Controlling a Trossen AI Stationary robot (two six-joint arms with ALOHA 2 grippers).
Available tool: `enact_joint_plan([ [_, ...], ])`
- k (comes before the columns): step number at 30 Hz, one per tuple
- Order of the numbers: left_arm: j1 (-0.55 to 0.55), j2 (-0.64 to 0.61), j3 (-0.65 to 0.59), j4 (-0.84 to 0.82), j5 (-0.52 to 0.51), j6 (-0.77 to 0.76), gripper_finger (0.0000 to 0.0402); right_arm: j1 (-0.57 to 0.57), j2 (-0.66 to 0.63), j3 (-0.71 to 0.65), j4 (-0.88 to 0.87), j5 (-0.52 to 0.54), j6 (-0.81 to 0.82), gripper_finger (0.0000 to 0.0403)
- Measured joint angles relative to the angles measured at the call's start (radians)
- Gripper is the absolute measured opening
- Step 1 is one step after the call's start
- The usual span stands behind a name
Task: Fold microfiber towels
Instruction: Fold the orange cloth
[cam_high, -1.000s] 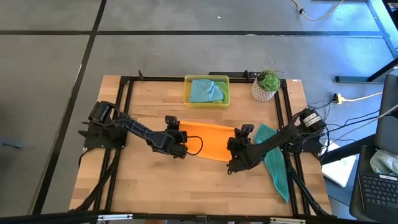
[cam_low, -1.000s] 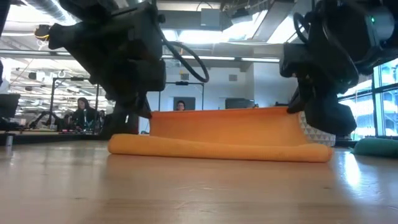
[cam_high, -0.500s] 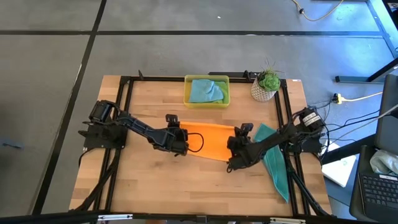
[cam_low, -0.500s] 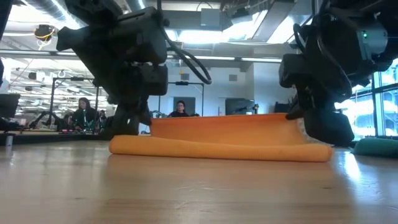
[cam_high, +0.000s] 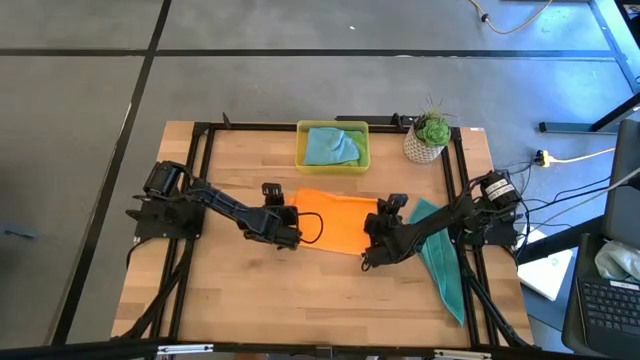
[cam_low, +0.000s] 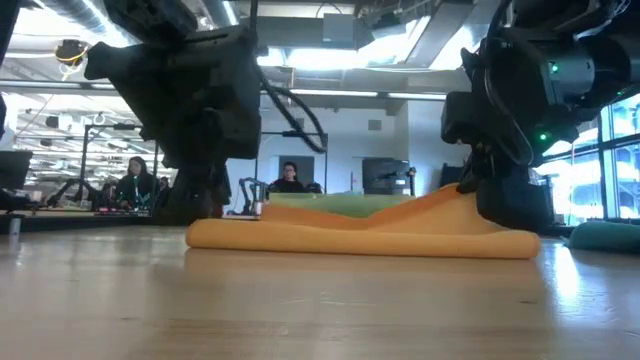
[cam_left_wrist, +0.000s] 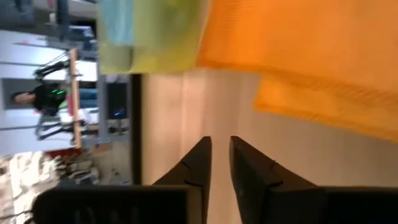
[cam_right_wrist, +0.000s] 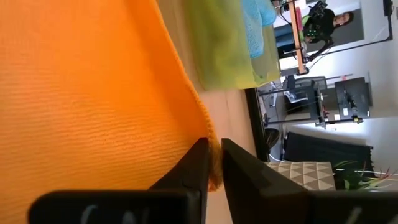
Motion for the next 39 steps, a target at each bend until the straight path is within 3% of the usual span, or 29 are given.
enact_joint_plan([
  [5, 0.0, 0.0, 0.0, -0.028, -0.06, -0.032, 0.0079, 0.0, 0.0, 0.0, 0.001, 0.011, 0.0, 0.0065],
  [11, -0.002, -0.003, 0.001, -0.003, -0.058, 0.005, 0.0082, 0.0, 0.0, 0.001, 0.0, 0.034, -0.001, 0.0069],
  [18, -0.053, -0.091, 0.002, 0.0, 0.072, -0.023, 0.0083, 0.003, 0.0, 0.002, -0.029, 0.019, 0.046, 0.0069],
  [25, -0.108, -0.262, 0.002, 0.022, 0.268, -0.205, 0.0084, 0.008, 0.0, 0.002, -0.03, 0.004, 0.099, 0.0069],
  [28, -0.147, -0.32, -0.026, 0.09, 0.298, -0.267, 0.0084, 0.008, 0.0, 0.002, -0.03, -0.007, 0.154, 0.0069],
  [31, -0.185, -0.371, -0.094, 0.219, 0.306, -0.284, 0.0084, 0.008, -0.006, 0.007, -0.029, -0.099, 0.191, 0.0078],
  [34, -0.206, -0.426, -0.183, 0.339, 0.321, -0.309, 0.0084, 0.014, -0.029, 0.011, -0.009, -0.175, 0.215, 0.0102],
  [39, -0.203, -0.528, -0.307, 0.495, 0.307, -0.296, 0.0084, 0.045, -0.068, 0.012, 0.072, -0.177, 0.206, 0.0156],
])
